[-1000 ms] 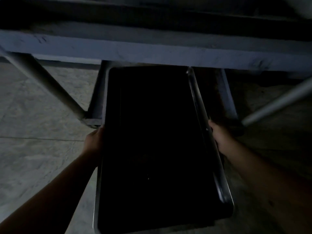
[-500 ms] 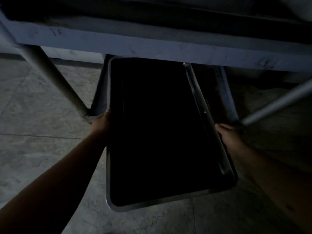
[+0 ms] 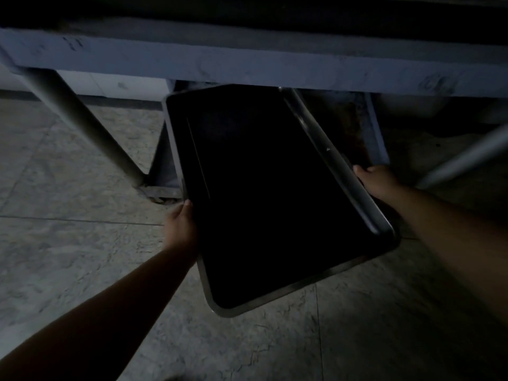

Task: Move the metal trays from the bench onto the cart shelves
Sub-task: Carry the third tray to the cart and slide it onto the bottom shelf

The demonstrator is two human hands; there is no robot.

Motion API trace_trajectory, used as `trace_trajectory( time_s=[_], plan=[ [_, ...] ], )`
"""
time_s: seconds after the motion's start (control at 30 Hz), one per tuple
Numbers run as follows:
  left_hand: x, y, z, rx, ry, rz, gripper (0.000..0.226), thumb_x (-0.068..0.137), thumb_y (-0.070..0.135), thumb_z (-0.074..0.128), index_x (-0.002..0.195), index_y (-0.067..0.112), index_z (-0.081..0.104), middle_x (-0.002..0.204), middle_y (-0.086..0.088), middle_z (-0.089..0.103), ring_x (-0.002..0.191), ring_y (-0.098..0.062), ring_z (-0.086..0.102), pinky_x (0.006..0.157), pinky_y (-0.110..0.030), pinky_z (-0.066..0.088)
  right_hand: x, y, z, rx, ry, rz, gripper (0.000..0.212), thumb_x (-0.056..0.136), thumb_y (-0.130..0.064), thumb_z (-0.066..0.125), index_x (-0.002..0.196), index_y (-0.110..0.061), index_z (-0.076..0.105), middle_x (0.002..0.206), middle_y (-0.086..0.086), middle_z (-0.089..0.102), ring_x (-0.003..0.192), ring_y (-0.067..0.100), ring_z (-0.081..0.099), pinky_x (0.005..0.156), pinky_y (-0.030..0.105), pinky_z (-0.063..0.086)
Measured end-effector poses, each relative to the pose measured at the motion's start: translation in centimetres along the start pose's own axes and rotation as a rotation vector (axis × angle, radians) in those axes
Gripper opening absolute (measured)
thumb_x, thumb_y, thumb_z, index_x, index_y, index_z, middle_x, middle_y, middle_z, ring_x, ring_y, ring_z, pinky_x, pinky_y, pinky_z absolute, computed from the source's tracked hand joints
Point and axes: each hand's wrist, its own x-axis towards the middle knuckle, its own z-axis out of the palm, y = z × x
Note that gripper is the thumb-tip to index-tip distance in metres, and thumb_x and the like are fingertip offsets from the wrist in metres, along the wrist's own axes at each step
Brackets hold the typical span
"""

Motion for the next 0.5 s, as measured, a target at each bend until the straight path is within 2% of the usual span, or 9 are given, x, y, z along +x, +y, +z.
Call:
trace_trajectory(
  time_s=[0.07,0.13,0.17,0.23,0.27,0.3,0.37,0.43,0.5],
  plan=[
    [-0.4,0.0,0.9,0.022,0.059,-0.001,0.033,0.102,0.037,0.043,0.097,0.019,0.07,0.1,-0.01,0.073,0.099,-0.03,0.068,0.093,-0.049,0.052,-1.7,2.4,-0.8,-0.069,0.138,0.033,0.046,0.099,-0.041,0.044,0.105,0.002,0.062,0.113,0.032,0.059,0.107,0.042,0.057,0.088,0.042,0.043],
    [-0.5,-0.3,1.4,0.031,0.081,-0.005,0.033,0.102,0.037,0.042,0.095,0.02,0.069,0.095,-0.005,0.072,0.094,-0.024,0.068,0.085,-0.042,0.054,-4.9,6.4,-0.7,-0.048,0.347,0.093,0.049,0.094,-0.045,0.046,0.119,-0.005,0.058,0.121,0.029,0.056,0.109,0.042,0.055,0.088,0.043,0.043],
    [-0.4,-0.5,1.4,0.046,0.089,0.005,0.034,0.102,0.037,0.041,0.097,0.019,0.07,0.092,-0.003,0.072,0.09,-0.019,0.068,0.076,-0.036,0.053,-6.7,8.2,0.0,0.001,0.344,0.128,0.048,0.094,-0.045,0.046,0.119,-0.006,0.058,0.119,0.028,0.057,0.106,0.042,0.056,0.083,0.043,0.043],
    [-0.1,-0.8,1.3,0.098,0.099,0.052,0.036,0.103,0.034,0.04,0.1,0.014,0.07,0.084,0.002,0.07,0.074,-0.004,0.066,0.059,-0.021,0.046,-9.5,10.0,1.8,0.3,0.198,0.211,0.029,0.098,-0.039,0.045,0.106,-0.015,0.062,0.103,0.028,0.06,0.083,0.04,0.061,0.074,0.044,0.043],
    [0.0,-1.0,1.4,0.114,0.103,0.076,0.036,0.103,0.032,0.04,0.099,0.012,0.07,0.081,0.004,0.068,0.068,0.001,0.065,0.054,-0.017,0.043,-10.1,10.2,2.5,0.487,0.16,0.247,0.021,0.098,-0.035,0.046,0.095,-0.02,0.061,0.093,0.023,0.058,0.068,0.034,0.058,0.07,0.044,0.043],
    [0.0,-1.1,1.5,0.11,0.108,0.086,0.035,0.103,0.031,0.04,0.1,0.012,0.07,0.079,0.005,0.068,0.067,0.002,0.064,0.053,-0.016,0.043,-10.3,10.1,2.8,0.608,0.19,0.275,0.019,0.099,-0.032,0.046,0.088,-0.023,0.059,0.086,0.017,0.057,0.061,0.028,0.055,0.067,0.043,0.044],
    [-0.5,-1.5,1.8,0.068,0.128,0.078,0.035,0.103,0.031,0.04,0.104,0.012,0.07,0.083,0.007,0.069,0.073,0.0,0.063,0.056,-0.016,0.044,-10.1,9.7,2.7,0.68,0.212,0.28,0.018,0.099,-0.032,0.047,0.086,-0.026,0.058,0.082,0.007,0.057,0.062,0.02,0.053,0.062,0.036,0.048],
    [-1.3,-2.0,2.2,0.035,0.14,0.057,0.036,0.103,0.034,0.039,0.106,0.015,0.069,0.086,0.008,0.069,0.074,0.0,0.063,0.056,-0.015,0.043,-9.8,9.3,2.0,0.702,0.21,0.244,0.02,0.099,-0.032,0.049,0.083,-0.022,0.057,0.076,0.003,0.053,0.06,0.015,0.05,0.051,0.025,0.046],
    [-2.2,-2.6,2.6,-0.01,0.153,0.037,0.034,0.103,0.036,0.039,0.1,0.021,0.069,0.084,0.012,0.069,0.071,0.003,0.066,0.052,-0.011,0.044,-9.4,8.8,1.4,0.76,0.175,0.235,0.02,0.099,-0.032,0.051,0.083,-0.02,0.055,0.073,0.0,0.05,0.059,0.011,0.048,0.053,0.023,0.043]
  ],
)
